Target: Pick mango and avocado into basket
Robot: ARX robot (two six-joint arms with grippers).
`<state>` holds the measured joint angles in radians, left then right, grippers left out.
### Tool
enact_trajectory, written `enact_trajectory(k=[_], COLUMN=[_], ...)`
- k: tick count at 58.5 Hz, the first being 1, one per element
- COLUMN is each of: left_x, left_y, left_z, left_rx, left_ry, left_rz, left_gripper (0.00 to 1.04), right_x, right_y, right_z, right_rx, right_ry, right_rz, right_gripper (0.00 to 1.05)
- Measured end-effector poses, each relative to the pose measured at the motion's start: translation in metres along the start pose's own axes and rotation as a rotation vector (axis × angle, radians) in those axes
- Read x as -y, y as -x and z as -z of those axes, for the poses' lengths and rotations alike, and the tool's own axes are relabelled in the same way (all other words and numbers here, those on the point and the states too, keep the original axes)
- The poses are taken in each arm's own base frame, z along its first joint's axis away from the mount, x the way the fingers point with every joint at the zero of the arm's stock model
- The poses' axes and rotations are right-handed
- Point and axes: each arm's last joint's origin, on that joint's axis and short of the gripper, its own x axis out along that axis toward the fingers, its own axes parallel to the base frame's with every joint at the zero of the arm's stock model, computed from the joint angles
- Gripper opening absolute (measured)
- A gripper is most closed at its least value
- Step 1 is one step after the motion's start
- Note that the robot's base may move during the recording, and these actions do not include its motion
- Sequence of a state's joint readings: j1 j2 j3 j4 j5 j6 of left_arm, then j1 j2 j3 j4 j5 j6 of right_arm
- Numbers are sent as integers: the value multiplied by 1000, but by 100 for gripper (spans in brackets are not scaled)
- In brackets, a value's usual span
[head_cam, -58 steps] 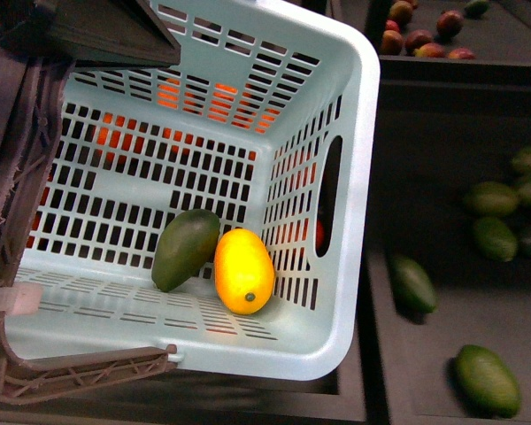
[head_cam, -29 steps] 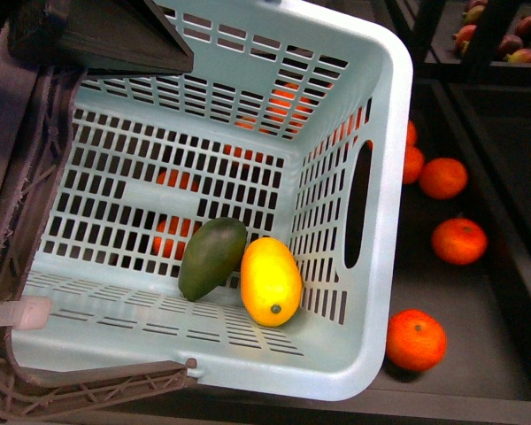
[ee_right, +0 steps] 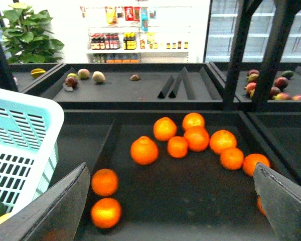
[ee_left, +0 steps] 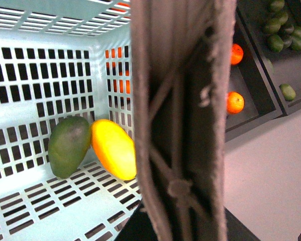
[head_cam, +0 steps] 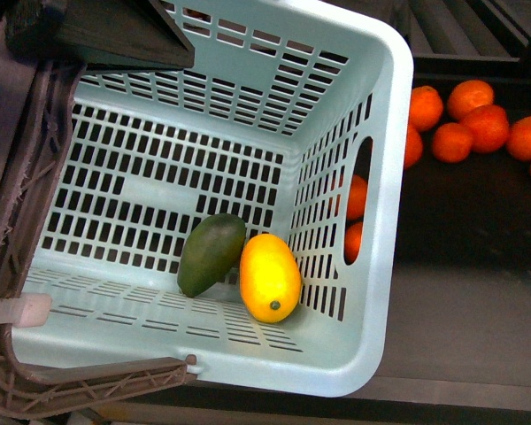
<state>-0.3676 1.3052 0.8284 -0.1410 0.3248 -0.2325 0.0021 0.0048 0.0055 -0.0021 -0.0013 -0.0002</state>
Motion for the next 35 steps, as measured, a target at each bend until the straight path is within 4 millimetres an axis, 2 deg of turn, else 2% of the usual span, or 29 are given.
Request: enact_trajectory(k=[20,35], left_x=[-4,2], left_y=[1,0], left_z=[-1,1], left_rx=[12,-8], left_ry=[0,-4], left_rz=[-41,28], left_gripper=[5,5], right_x=[0,0], right_y=[0,0], right_z=[0,0], right_rx=[-1,-1], right_ry=[0,0], right_rz=[0,2], right_gripper=[97,97])
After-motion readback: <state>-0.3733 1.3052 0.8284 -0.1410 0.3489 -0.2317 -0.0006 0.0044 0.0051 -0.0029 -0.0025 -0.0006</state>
